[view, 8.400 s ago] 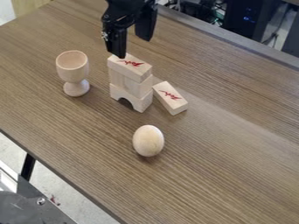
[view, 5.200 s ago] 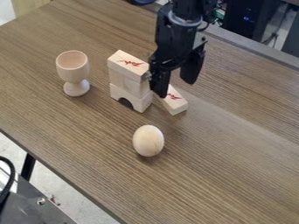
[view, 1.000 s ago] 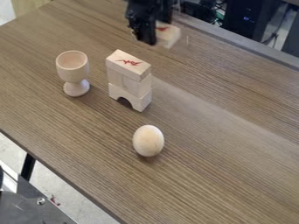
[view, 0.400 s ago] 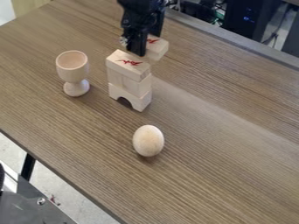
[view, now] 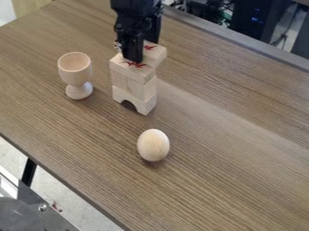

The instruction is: Put the block on top of the tower

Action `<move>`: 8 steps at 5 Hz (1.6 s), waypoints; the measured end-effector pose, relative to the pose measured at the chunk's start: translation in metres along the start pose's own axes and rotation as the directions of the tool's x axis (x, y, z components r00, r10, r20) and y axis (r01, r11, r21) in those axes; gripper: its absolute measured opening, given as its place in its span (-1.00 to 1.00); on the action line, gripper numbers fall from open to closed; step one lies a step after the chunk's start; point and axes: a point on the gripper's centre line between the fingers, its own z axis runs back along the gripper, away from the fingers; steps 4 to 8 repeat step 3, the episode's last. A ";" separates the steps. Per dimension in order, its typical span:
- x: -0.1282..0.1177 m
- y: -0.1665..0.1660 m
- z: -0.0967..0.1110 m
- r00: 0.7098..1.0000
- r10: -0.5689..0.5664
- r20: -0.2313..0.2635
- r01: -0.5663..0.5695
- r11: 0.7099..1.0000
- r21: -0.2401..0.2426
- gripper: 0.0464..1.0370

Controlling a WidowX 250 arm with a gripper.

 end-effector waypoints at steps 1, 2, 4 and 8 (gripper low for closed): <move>0.002 0.002 -0.001 1.000 -0.006 -0.001 0.006 1.000 0.007 0.04; 0.003 0.005 -0.003 1.000 -0.012 0.005 0.012 1.000 0.013 0.04; 0.003 0.008 -0.005 1.000 -0.016 0.010 0.015 1.000 0.019 0.04; 0.003 0.008 -0.005 1.000 -0.016 0.010 0.015 1.000 0.019 0.04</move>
